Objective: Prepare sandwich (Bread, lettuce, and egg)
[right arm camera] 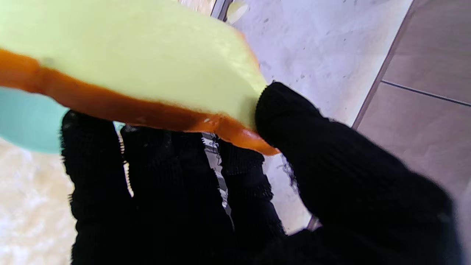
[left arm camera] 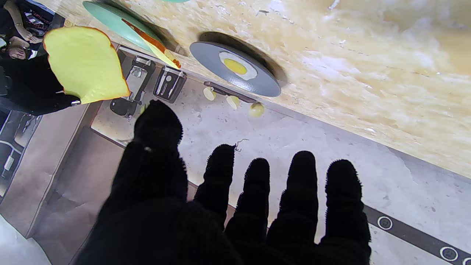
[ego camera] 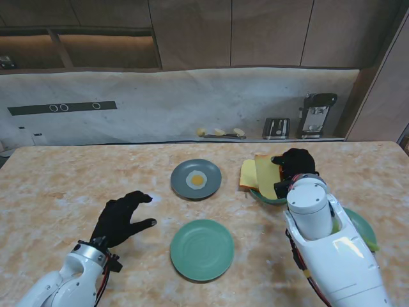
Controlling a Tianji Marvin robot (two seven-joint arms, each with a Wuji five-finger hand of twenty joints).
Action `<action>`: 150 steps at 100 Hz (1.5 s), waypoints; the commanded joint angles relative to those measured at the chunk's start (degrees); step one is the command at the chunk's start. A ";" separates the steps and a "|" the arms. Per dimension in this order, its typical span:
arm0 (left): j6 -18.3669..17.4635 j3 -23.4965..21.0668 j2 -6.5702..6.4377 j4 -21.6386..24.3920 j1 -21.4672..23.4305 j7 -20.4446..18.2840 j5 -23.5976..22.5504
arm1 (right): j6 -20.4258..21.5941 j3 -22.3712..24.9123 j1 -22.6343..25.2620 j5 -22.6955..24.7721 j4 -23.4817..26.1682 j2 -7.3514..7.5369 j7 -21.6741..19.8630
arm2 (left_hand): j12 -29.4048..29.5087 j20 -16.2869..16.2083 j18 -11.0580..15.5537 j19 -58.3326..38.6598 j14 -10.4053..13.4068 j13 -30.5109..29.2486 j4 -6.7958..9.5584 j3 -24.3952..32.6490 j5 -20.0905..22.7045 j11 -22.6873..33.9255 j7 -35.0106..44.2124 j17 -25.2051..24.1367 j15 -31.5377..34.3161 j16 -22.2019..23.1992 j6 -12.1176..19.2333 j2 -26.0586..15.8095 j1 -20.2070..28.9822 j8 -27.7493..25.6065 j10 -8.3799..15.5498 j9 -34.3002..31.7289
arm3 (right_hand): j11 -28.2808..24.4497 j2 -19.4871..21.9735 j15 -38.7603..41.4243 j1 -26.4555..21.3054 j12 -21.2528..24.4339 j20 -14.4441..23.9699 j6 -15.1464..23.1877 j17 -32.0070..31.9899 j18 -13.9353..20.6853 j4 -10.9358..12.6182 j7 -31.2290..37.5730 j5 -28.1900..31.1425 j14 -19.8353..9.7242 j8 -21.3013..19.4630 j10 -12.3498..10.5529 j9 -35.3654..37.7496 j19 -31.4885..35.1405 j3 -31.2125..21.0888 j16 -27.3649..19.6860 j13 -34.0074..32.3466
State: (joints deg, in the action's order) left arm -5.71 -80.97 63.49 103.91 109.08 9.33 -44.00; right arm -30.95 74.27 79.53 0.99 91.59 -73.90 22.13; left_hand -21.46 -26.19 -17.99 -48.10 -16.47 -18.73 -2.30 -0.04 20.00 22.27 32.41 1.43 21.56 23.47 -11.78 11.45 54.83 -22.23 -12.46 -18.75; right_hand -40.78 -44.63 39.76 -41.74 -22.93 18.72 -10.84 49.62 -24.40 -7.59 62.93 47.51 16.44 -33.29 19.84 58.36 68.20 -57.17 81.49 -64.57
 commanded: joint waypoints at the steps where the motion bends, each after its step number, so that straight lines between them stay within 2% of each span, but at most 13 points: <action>1: 0.13 -0.20 0.17 0.50 0.45 -0.53 -0.26 | -0.58 -0.68 2.39 -0.96 1.49 -0.84 -0.88 | -0.14 -1.10 0.00 -1.03 0.48 0.78 0.94 -0.87 -0.23 0.12 0.22 -0.33 0.68 0.65 0.94 -1.24 0.40 -0.81 0.77 0.70 | -0.59 -1.90 -0.01 -1.73 -0.93 -1.10 0.22 0.84 -1.56 1.33 0.84 1.27 1.10 -0.92 0.72 1.24 1.43 -1.84 -1.02 -1.40; 35: -0.20 -0.73 0.19 0.98 1.05 -0.11 -0.82 | -2.86 -2.51 9.23 -11.35 9.90 -1.24 -2.42 | -0.16 -1.08 0.01 -1.04 0.45 0.74 0.94 -0.90 -0.20 0.17 0.25 -0.32 0.70 0.65 0.99 -1.18 0.36 -0.81 0.77 0.61 | -0.41 -1.89 -0.53 -1.81 -0.94 -1.53 -0.18 0.37 -2.16 1.57 0.79 1.43 1.74 -1.04 0.98 1.22 1.24 -2.15 -1.23 -1.42; 64: -0.82 -1.68 0.14 2.27 2.31 -0.54 -1.01 | -4.32 -4.43 11.88 -17.66 13.06 -1.23 -4.23 | -0.13 -1.05 -0.04 -1.01 0.38 0.74 0.92 -0.93 -0.13 0.11 0.16 -0.32 0.63 0.62 0.91 -1.25 0.25 -0.77 0.76 0.49 | -0.24 -1.94 -0.83 -1.89 -0.95 -1.79 -0.62 -0.11 -2.41 1.75 0.63 1.48 2.05 -1.12 1.10 1.11 1.13 -2.31 -1.31 -1.37; 86: -2.05 -2.18 -0.05 4.20 4.09 -1.99 -0.73 | -4.93 -5.92 13.47 -20.41 14.67 -1.10 -5.35 | -0.05 -0.96 -0.03 -0.81 0.27 0.85 0.91 -0.98 -0.19 -0.09 -0.02 -0.53 0.50 0.58 0.92 -1.02 0.12 -0.70 0.62 0.59 | -0.27 -1.90 -0.90 -1.89 -1.01 -1.88 -0.80 -0.22 -2.56 1.75 0.60 1.50 2.18 -1.23 1.10 1.18 1.15 -2.23 -1.30 -1.43; 106: -4.34 -3.34 -0.07 6.46 6.40 -2.59 -0.17 | -6.16 -6.78 14.35 -24.60 15.33 -1.60 -4.84 | -0.03 -0.93 -0.08 -0.71 0.25 0.87 0.91 -0.94 0.04 -0.20 -0.15 -0.55 0.44 0.57 0.88 -1.38 -0.11 -0.64 0.64 0.54 | -0.32 -1.97 -0.93 -1.97 -1.05 -1.92 -0.90 -0.36 -2.75 1.86 0.66 1.62 2.29 -1.25 1.07 1.27 1.19 -2.19 -1.28 -1.47; 120: -7.00 -4.31 -0.10 8.13 8.14 -3.08 0.47 | -7.65 -7.23 14.43 -28.84 15.15 -2.52 -2.98 | 0.02 -0.87 0.02 -0.53 0.22 0.87 0.90 -0.98 0.09 -0.30 -0.36 -0.69 0.33 0.53 1.10 -1.61 -0.31 -0.57 0.66 0.37 | -0.35 -2.09 -0.93 -2.12 -1.05 -1.97 -1.09 -0.53 -2.99 2.09 0.69 1.65 2.44 -1.19 1.19 1.32 1.18 -2.16 -1.25 -1.51; 134: -10.00 -5.54 -0.34 9.63 9.83 -4.27 0.03 | -8.44 -7.83 14.84 -30.80 15.24 -2.82 -2.56 | 0.07 -0.89 -0.12 -0.49 0.23 0.61 0.88 -1.07 0.23 -0.42 -0.46 -0.61 0.21 0.47 1.24 -1.48 -0.57 -0.54 0.66 0.15 | -0.37 -2.04 -0.95 -2.17 -1.06 -1.99 -1.18 -0.57 -3.08 2.24 0.76 1.56 2.46 -1.18 1.11 1.26 1.24 -2.11 -1.22 -1.50; 150: -11.12 -6.36 -0.39 11.14 11.28 -4.96 0.19 | -9.84 -8.20 15.26 -33.24 15.64 -3.17 -2.12 | 0.12 -0.91 -0.12 -0.48 0.14 0.64 0.88 -1.01 0.38 -0.59 -0.64 -0.61 0.08 0.45 1.21 -1.54 -0.63 -0.49 0.64 0.15 | -0.40 -1.93 -0.95 -2.22 -1.06 -2.01 -1.31 -0.58 -3.08 2.28 0.77 1.45 2.45 -1.17 1.21 1.20 1.26 -2.06 -1.20 -1.50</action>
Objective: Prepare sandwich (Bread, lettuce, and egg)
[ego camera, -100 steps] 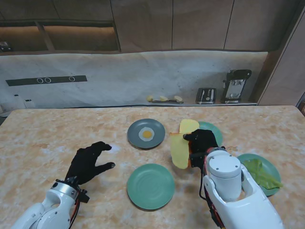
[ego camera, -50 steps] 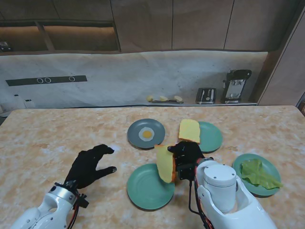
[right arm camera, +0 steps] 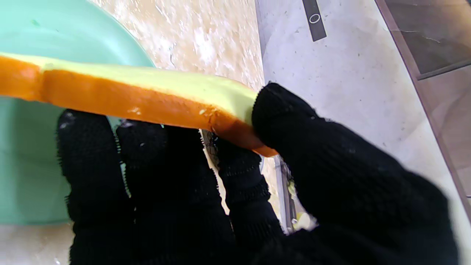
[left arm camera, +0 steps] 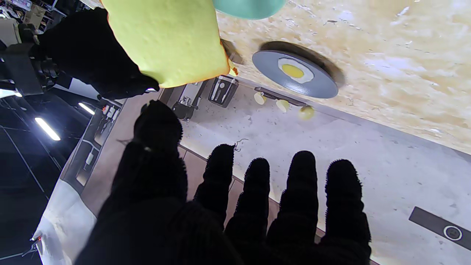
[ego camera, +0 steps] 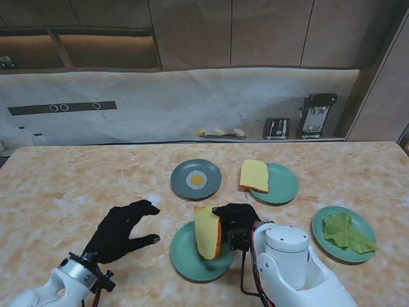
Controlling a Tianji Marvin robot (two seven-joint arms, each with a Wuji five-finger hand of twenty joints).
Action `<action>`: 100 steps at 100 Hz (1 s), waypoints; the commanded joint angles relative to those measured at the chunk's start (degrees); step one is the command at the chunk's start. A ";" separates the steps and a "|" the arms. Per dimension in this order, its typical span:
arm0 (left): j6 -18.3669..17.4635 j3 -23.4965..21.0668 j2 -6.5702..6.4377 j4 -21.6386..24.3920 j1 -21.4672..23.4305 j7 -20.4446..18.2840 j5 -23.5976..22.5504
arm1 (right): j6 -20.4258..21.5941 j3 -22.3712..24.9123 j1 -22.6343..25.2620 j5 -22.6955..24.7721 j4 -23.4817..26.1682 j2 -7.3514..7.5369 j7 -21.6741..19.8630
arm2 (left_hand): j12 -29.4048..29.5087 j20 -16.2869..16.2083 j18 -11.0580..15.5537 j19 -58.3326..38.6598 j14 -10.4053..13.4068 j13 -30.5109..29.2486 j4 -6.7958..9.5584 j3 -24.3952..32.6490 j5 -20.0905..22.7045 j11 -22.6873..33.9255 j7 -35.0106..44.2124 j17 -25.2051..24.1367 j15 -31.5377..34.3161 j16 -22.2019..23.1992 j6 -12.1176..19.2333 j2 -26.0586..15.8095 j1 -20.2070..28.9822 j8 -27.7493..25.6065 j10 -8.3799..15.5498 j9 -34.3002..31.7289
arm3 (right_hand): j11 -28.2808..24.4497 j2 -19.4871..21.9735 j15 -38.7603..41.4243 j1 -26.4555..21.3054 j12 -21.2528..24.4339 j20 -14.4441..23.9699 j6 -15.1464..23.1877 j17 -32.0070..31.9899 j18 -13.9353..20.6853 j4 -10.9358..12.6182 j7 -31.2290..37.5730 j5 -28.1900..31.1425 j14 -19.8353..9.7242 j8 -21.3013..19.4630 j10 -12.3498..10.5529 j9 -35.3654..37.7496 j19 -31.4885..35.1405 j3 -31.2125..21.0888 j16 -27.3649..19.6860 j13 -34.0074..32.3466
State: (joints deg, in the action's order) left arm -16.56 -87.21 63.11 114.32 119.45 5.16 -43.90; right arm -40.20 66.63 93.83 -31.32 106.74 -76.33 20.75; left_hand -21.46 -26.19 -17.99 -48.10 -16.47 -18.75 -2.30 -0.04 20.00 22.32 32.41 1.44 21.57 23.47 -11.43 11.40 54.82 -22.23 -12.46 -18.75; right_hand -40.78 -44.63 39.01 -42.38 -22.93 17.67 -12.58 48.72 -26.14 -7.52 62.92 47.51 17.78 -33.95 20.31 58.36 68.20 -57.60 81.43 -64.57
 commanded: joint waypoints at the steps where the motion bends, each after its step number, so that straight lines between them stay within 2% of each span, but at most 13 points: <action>1: -0.31 -0.14 -0.02 0.79 0.97 -0.76 0.06 | -0.67 -0.59 0.99 -1.08 0.50 -0.76 -0.73 | 0.11 -0.91 -0.12 -0.47 0.12 0.69 0.88 -1.02 0.39 -0.64 -0.65 -0.61 0.06 0.44 0.90 -1.51 -0.64 -0.49 0.62 0.13 | -0.40 -1.94 -0.20 -1.55 -1.06 -0.96 0.45 0.33 -1.35 2.20 0.79 1.45 1.11 -0.52 0.74 1.20 1.26 -1.60 -1.14 -1.50; 44: -0.98 -0.23 -0.08 1.64 2.10 -1.15 0.03 | -3.21 -1.23 1.04 -5.21 0.00 -1.46 -0.05 | 0.08 -0.95 -0.25 -0.42 0.17 0.74 0.87 -1.00 0.45 -0.66 -0.94 -0.59 0.02 0.49 0.93 -1.62 -0.71 -0.52 0.50 0.25 | -0.46 -1.61 -0.33 -1.59 -1.09 -1.01 0.34 0.10 -1.34 2.20 0.79 1.13 1.14 -0.52 0.74 0.84 1.25 -1.45 -1.11 -1.18; 66: -0.94 -0.20 -0.07 1.75 2.17 -1.10 0.05 | -6.20 -0.76 0.48 -7.35 -0.76 -2.24 0.53 | 0.10 -0.96 -0.25 -0.41 0.17 0.85 0.87 -1.01 0.51 -0.73 -0.95 -0.59 0.02 0.50 0.91 -1.66 -0.75 -0.57 0.49 0.38 | -0.56 -1.43 -0.34 -1.77 -1.14 -1.01 0.09 -0.10 -1.30 2.21 0.88 0.90 1.13 -0.70 0.78 0.59 1.22 -1.31 -1.10 -1.19; 80: -0.84 -0.21 -0.08 1.78 2.14 -1.33 0.29 | -7.46 -0.57 0.21 -7.56 -1.37 -2.54 0.50 | 0.11 -0.97 -0.25 -0.40 0.16 0.87 0.87 -1.00 0.50 -0.75 -0.97 -0.59 -0.01 0.48 0.93 -1.74 -0.78 -0.59 0.65 0.52 | -0.59 -1.32 -0.39 -1.71 -1.15 -0.97 0.10 -0.29 -1.31 2.26 0.90 0.79 1.21 -0.72 0.82 0.44 1.22 -1.27 -1.08 -0.98; 100: -0.95 -0.14 -0.07 1.70 2.05 -1.23 0.30 | -10.33 -0.35 -0.36 -4.95 -2.28 -2.80 -1.69 | 0.11 -0.98 -0.25 -0.40 0.22 0.82 0.89 -0.96 0.50 -0.76 -0.99 -0.59 0.02 0.49 0.97 -1.88 -0.74 -0.61 0.60 0.54 | -0.49 -1.38 -0.45 -1.84 -1.09 -0.92 0.20 -0.78 -1.12 2.32 0.81 0.68 1.12 -0.66 0.67 0.14 1.14 -1.31 -1.03 -0.69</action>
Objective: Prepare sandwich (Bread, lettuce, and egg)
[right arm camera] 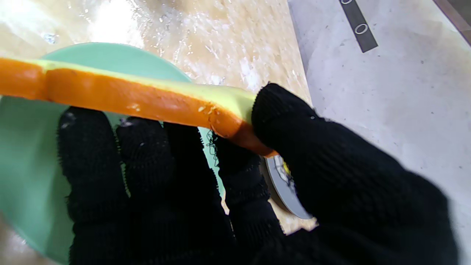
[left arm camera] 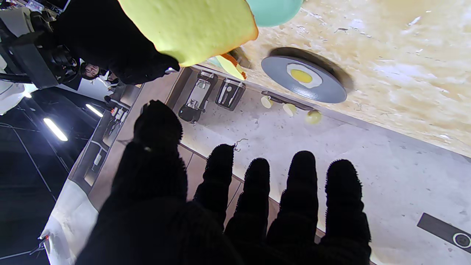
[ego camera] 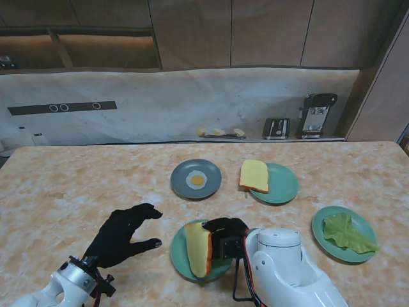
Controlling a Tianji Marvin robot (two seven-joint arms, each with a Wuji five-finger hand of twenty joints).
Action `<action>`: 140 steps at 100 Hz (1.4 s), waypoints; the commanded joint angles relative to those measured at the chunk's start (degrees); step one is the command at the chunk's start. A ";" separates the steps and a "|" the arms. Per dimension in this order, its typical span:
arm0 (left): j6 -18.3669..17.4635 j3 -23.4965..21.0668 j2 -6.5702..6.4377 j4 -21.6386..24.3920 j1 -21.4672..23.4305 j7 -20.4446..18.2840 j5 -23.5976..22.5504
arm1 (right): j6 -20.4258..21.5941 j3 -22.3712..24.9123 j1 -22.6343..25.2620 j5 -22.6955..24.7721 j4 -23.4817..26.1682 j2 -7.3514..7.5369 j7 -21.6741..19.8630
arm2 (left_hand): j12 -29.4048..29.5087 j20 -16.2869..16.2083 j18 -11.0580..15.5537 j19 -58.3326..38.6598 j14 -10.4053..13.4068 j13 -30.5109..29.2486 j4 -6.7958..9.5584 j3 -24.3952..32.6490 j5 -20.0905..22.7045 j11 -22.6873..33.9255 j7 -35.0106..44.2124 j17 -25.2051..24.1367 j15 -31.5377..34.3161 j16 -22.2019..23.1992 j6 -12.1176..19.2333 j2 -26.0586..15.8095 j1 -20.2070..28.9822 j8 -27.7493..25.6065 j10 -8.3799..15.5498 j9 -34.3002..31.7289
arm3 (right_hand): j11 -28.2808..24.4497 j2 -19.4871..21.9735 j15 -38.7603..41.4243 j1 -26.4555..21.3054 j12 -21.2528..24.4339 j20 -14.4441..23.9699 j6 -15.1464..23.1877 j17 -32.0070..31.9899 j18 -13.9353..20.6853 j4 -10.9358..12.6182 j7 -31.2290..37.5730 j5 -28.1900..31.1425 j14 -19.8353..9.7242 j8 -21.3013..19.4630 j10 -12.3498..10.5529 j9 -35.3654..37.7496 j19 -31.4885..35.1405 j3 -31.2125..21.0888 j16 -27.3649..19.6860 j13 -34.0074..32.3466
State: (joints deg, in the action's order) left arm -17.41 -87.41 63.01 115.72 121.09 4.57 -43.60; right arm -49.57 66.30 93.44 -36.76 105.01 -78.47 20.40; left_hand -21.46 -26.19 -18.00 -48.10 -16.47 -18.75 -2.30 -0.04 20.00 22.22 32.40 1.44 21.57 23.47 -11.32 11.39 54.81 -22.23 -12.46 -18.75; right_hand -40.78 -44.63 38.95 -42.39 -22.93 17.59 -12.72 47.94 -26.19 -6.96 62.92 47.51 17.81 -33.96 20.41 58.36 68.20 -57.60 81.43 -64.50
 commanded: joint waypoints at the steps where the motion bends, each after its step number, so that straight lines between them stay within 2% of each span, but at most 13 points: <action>1: -0.11 0.06 0.04 0.30 0.41 -0.62 -0.01 | -1.15 -0.01 -0.01 0.73 -0.61 -0.64 -1.61 | 0.10 -0.99 -0.25 -0.43 0.22 0.80 0.88 -0.97 0.52 -0.63 -0.97 -0.53 0.03 0.49 0.85 -1.85 -0.74 -0.62 0.59 0.48 | -0.48 -1.39 -0.38 -1.82 -1.08 -0.84 0.36 -0.01 -1.06 1.76 0.81 0.69 1.09 -0.65 0.53 0.12 1.14 -1.31 -1.03 -0.76; 16: -0.20 -0.08 0.06 0.26 0.48 -0.51 0.01 | -3.38 0.13 -0.64 3.48 -1.50 -0.87 -3.37 | 0.12 -1.02 -0.25 -0.47 0.29 0.85 0.89 -0.97 0.49 -0.64 -0.98 -0.47 0.02 0.48 0.81 -1.95 -0.76 -0.63 0.70 0.58 | -0.34 -1.39 -0.56 -1.72 -1.03 -0.79 0.38 -0.57 -0.71 1.72 0.55 0.33 0.87 -0.50 0.48 -0.26 1.01 -1.36 -0.99 -0.08; 36: -0.30 -0.25 0.08 0.22 0.52 -0.51 0.16 | -3.99 -0.32 -1.24 7.22 -2.15 -0.84 -4.35 | 0.12 -1.03 -0.25 -0.47 0.34 0.83 0.89 -0.99 0.51 -0.65 -0.96 -0.47 0.01 0.47 0.88 -2.01 -0.79 -0.65 0.63 0.51 | -0.19 0.11 -0.20 -0.95 -0.98 0.03 0.44 -1.43 -0.38 0.72 -0.56 -0.26 0.76 0.42 0.52 -1.20 1.75 -0.22 -0.57 0.63; 51: -0.31 -0.15 0.09 0.13 0.40 -0.53 0.41 | -3.48 -0.95 -1.48 10.71 -2.16 0.18 -6.54 | 0.11 -1.03 -0.25 -0.44 0.36 0.79 0.90 -0.99 0.55 -0.62 -0.94 -0.50 0.01 0.47 0.88 -2.05 -0.79 -0.67 0.66 0.49 | -0.02 0.52 0.23 -0.83 -0.97 0.44 1.13 -2.49 0.31 0.69 -0.86 -0.75 0.21 0.61 -0.06 -2.10 1.65 0.04 -0.10 1.89; 88: -0.95 0.00 0.13 -0.28 0.03 -0.24 0.67 | -2.17 -1.04 -1.52 15.10 -1.60 1.54 -8.47 | 0.04 -1.05 -0.20 -0.47 0.36 0.75 0.90 -1.00 0.58 -0.46 -0.78 -0.36 0.10 0.50 0.84 -2.03 -0.77 -0.76 0.69 0.32 | -0.43 0.68 0.70 -0.99 -1.16 0.97 1.70 -3.99 0.93 0.65 -1.12 -1.51 -0.45 0.67 -0.50 -3.42 1.15 0.03 0.43 3.35; 98: -0.99 -0.07 0.15 -0.31 0.12 -0.12 0.68 | -1.78 -1.45 -1.93 16.73 -1.90 2.21 -9.86 | 0.06 -1.05 -0.20 -0.45 0.35 0.77 0.91 -0.98 0.55 -0.48 -0.78 -0.38 0.08 0.49 0.84 -2.06 -0.75 -0.76 0.53 0.32 | -0.42 0.89 0.69 -1.07 -1.14 1.22 1.80 -4.58 0.98 0.74 -1.45 -1.86 -0.45 0.91 -0.59 -3.80 1.09 0.04 0.54 3.95; 105: -0.94 -0.07 0.17 -0.32 0.19 -0.07 0.71 | -0.57 -2.51 -2.46 19.61 -2.56 3.42 -12.14 | 0.06 -1.05 -0.23 -0.43 0.36 0.76 0.91 -0.99 0.62 -0.48 -0.76 -0.37 0.08 0.48 0.85 -2.08 -0.77 -0.77 0.66 0.30 | -0.48 1.01 0.74 -0.77 -1.16 1.45 2.04 -4.92 1.26 0.60 -1.78 -2.18 -0.52 1.18 -0.85 -3.99 1.20 0.31 0.61 4.10; 112: -0.95 -0.06 0.17 -0.34 0.23 -0.12 0.82 | 0.19 -3.11 -2.70 20.96 -2.92 3.97 -13.09 | 0.05 -1.04 -0.26 -0.43 0.36 0.74 0.92 -0.96 0.62 -0.46 -0.78 -0.38 0.07 0.47 0.84 -2.10 -0.73 -0.75 0.48 0.21 | -0.40 0.81 0.74 -0.86 -1.12 1.63 2.13 -5.23 1.58 0.61 -2.23 -2.51 -0.70 1.54 -0.85 -4.41 1.23 0.41 0.68 4.43; 140: -1.11 -0.10 0.20 -0.50 0.15 -0.08 1.17 | 2.57 -4.14 -3.11 24.39 -3.11 5.23 -14.73 | 0.05 -1.05 -0.21 -0.44 0.40 0.70 0.92 -0.96 0.80 -0.49 -0.75 -0.34 0.07 0.47 0.80 -2.14 -0.71 -0.76 0.62 0.15 | 0.18 0.38 0.38 -0.61 -0.76 3.06 2.85 -8.09 2.88 0.44 -4.54 -3.75 -1.31 3.92 -1.86 -6.11 1.94 0.97 1.05 7.19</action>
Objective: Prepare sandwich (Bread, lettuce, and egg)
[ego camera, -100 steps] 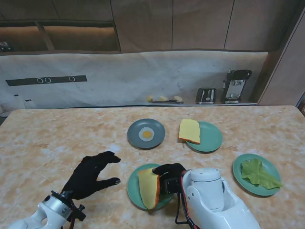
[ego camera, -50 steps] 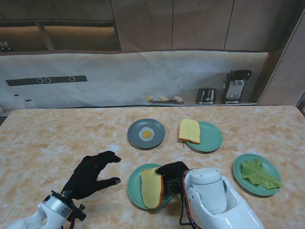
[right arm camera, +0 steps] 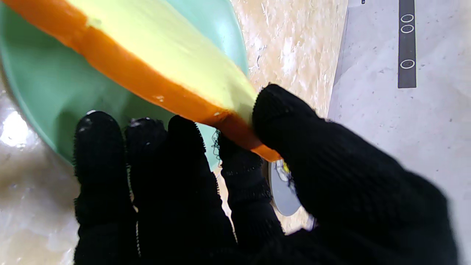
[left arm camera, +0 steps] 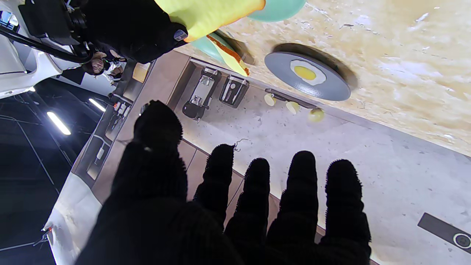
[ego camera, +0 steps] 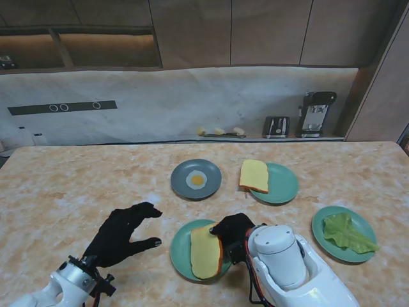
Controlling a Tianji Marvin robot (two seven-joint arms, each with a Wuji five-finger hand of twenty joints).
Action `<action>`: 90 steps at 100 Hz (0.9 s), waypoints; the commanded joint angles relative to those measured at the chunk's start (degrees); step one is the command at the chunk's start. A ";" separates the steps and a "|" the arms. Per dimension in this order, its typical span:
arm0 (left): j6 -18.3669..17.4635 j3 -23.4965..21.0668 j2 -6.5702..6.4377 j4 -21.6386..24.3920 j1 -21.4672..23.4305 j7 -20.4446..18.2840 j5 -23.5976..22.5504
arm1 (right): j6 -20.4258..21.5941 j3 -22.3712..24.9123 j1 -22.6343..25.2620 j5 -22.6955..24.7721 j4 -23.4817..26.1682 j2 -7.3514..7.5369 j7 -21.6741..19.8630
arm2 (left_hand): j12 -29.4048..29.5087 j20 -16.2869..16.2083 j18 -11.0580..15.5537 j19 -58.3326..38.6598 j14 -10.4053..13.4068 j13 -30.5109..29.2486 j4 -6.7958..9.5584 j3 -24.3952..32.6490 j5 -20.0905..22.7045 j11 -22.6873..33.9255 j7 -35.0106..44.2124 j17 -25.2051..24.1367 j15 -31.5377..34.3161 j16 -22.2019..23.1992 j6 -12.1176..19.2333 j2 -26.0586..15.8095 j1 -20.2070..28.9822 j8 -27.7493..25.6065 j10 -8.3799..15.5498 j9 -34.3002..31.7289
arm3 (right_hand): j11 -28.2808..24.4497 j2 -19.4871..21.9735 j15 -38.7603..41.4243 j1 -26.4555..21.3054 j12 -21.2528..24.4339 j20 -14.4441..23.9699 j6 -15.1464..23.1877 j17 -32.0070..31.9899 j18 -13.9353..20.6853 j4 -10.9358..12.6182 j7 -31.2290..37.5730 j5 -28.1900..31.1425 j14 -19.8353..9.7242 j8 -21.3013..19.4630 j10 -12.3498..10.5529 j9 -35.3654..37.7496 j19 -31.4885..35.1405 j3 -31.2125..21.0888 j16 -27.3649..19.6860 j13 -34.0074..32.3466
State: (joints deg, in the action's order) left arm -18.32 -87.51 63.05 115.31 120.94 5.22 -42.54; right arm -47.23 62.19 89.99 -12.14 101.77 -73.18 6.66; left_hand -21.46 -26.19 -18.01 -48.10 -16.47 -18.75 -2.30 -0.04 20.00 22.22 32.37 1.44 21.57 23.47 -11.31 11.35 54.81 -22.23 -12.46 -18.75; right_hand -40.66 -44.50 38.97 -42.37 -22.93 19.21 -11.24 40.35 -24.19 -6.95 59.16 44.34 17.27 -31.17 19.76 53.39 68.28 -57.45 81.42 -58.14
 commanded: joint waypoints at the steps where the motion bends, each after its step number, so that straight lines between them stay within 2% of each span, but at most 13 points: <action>1: -0.21 0.00 0.16 -0.10 0.30 -0.70 0.10 | 0.30 -0.04 0.32 -0.12 0.14 -0.01 -1.06 | 0.05 -1.05 -0.20 -0.44 0.40 0.70 0.92 -0.96 0.80 -0.49 -0.71 -0.34 0.07 0.47 0.79 -2.11 -0.71 -0.76 0.62 0.16 | 0.07 0.28 0.35 -0.64 -0.75 1.50 1.36 -0.54 0.88 0.43 -0.84 -0.59 -0.78 1.21 -1.21 -1.14 1.91 0.82 1.06 0.86; 19: -0.27 -0.02 0.17 -0.21 0.37 -0.62 0.18 | 1.87 -0.60 0.04 2.66 0.23 1.20 -3.06 | 0.04 -1.08 -0.26 -0.49 0.37 0.62 0.92 -0.98 1.12 -0.45 -0.62 -0.25 0.08 0.47 0.84 -2.11 -0.71 -0.79 0.60 0.03 | 0.67 -0.03 -0.17 -0.44 -0.46 2.05 1.47 -1.59 1.73 0.42 -2.27 -1.33 -1.03 2.83 -1.80 -2.06 1.88 1.27 1.03 2.07; 46: -0.49 -0.32 0.19 -0.46 0.46 -0.10 -0.69 | 8.23 -3.46 -0.92 11.77 -0.41 4.36 -7.99 | 0.07 -1.04 -0.25 -0.40 0.35 0.49 0.93 -0.98 1.26 -0.52 -0.74 -0.29 0.07 0.45 0.83 -2.24 -0.76 -0.73 0.50 -0.22 | 2.28 0.61 -1.94 0.85 0.28 4.02 2.49 -5.25 3.58 0.36 -7.54 -1.55 -1.59 6.72 -3.37 -4.01 2.29 2.39 0.73 5.25; 67: -0.51 -0.42 0.23 -0.62 0.52 0.12 -0.71 | 12.29 -4.77 -1.87 18.06 -1.34 5.70 -9.54 | 0.05 -1.06 -0.28 -0.42 0.27 0.51 0.95 -0.97 1.32 -0.48 -0.76 -0.25 0.02 0.43 0.81 -2.30 -0.77 -0.73 0.53 -0.30 | 3.83 3.55 -4.11 3.36 0.64 7.15 2.26 -9.65 5.30 1.65 -16.92 -1.22 -2.20 5.93 -4.58 -7.09 2.60 4.32 0.18 9.06; 70: -0.51 -0.42 0.23 -0.65 0.52 0.16 -0.70 | 12.93 -4.91 -2.00 18.94 -1.54 5.86 -9.61 | 0.06 -1.05 -0.29 -0.41 0.28 0.49 0.95 -0.96 1.36 -0.50 -0.75 -0.25 0.03 0.44 0.80 -2.29 -0.76 -0.73 0.53 -0.26 | 3.78 4.08 -4.09 3.57 0.61 7.92 2.27 -9.80 5.62 2.19 -19.31 -0.82 -2.33 3.95 -4.61 -7.38 2.49 5.12 0.18 9.25; 82: -0.74 -0.41 0.24 -0.81 0.48 0.34 -0.86 | 14.96 -4.87 -2.12 20.28 -1.76 6.32 -10.30 | 0.06 -1.05 -0.27 -0.40 0.33 0.46 0.96 -0.97 1.34 -0.53 -0.77 -0.24 0.05 0.45 0.85 -2.41 -0.82 -0.73 0.62 -0.21 | 3.96 4.35 -4.31 3.59 0.69 8.33 2.20 -10.58 5.65 2.12 -20.07 -0.68 -2.06 3.87 -4.60 -7.67 2.72 5.28 0.14 9.81; 90: -0.94 -0.48 0.23 -0.86 0.48 0.54 -1.25 | 17.60 -5.35 -2.57 24.41 -2.39 7.22 -11.53 | 0.05 -1.04 -0.26 -0.38 0.36 0.50 0.98 -0.94 1.31 -0.51 -0.79 -0.24 0.03 0.44 0.82 -2.48 -0.79 -0.73 0.54 -0.29 | 4.28 5.54 -4.54 4.53 0.86 8.63 2.71 -10.69 6.21 2.08 -20.95 -0.85 -2.79 4.05 -5.29 -7.92 2.93 6.08 0.03 10.12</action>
State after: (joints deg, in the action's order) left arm -18.91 -87.87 63.12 114.58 121.00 6.25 -43.22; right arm -31.42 57.22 87.47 9.16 99.80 -66.58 -3.01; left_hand -21.46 -26.19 -18.01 -48.10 -16.47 -18.76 -2.30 -0.05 20.04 22.22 32.37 1.54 21.57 23.47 -11.31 10.68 54.81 -22.23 -12.46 -18.76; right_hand -37.09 -40.22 34.78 -39.46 -22.85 26.24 -10.42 30.05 -19.36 -5.87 39.09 43.03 15.76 -26.73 16.29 46.66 69.52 -52.52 81.43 -48.89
